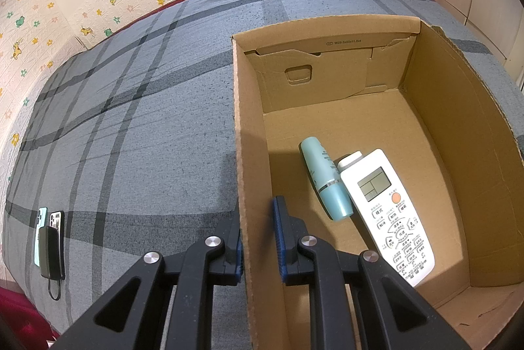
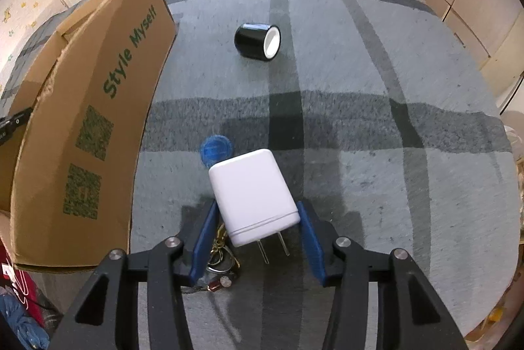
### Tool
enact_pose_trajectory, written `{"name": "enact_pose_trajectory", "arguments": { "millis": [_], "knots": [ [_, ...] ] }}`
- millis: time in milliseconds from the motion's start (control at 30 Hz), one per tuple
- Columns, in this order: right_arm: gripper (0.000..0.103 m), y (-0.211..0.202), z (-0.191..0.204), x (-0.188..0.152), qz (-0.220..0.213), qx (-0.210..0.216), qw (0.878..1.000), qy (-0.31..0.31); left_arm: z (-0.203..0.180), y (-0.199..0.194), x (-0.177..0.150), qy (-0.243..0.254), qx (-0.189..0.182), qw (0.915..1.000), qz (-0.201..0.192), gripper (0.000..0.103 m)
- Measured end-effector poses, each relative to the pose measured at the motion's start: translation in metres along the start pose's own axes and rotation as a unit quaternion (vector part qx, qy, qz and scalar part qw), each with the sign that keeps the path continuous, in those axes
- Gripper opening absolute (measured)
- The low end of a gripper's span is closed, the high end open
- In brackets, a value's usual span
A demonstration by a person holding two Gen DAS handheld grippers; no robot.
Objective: Organize rigid objects
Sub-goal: 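Lift the white charger with the right gripper and carry it over the box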
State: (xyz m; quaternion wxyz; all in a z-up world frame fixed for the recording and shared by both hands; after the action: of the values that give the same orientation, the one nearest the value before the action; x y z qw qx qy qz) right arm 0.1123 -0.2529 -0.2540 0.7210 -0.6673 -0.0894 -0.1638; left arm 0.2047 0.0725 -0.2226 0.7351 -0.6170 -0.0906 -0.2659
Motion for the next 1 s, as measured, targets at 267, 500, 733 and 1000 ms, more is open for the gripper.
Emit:
{"name": "enact_pose_trajectory", "arguments": {
  "millis": [267,500,733,1000],
  "knots": [
    [0.052,-0.02,-0.001,0.009,-0.014,0.001,1.0,0.002,0.0,0.0,0.0,0.0,0.0,1.0,0.0,0.016],
    [0.052,-0.038,0.008,0.022,-0.034,-0.001,0.999,-0.004,-0.001,0.0,0.0,0.0,0.0,1.0,0.0,0.016],
    [0.052,-0.052,0.022,0.045,-0.055,0.003,0.998,-0.013,-0.001,0.0,0.0,0.0,0.0,1.0,0.0,0.016],
    [0.052,-0.073,0.045,0.067,-0.08,0.012,0.996,-0.032,0.0,0.0,0.0,-0.001,-0.001,1.0,0.0,0.016]
  ]
}}
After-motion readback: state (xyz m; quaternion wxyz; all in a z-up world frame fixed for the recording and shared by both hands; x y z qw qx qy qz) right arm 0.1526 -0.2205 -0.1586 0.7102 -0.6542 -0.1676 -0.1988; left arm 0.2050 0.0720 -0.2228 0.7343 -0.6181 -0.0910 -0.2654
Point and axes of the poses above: each gripper's, at about its wrist camera, not at the fingertips, and y roughly the way its jaws point, z to its left, x to its top, the point moved 6 cm from there along y, roughly the way its jaws point, and after that the axes turned 5 degrees about y, right-handed, at the moved point
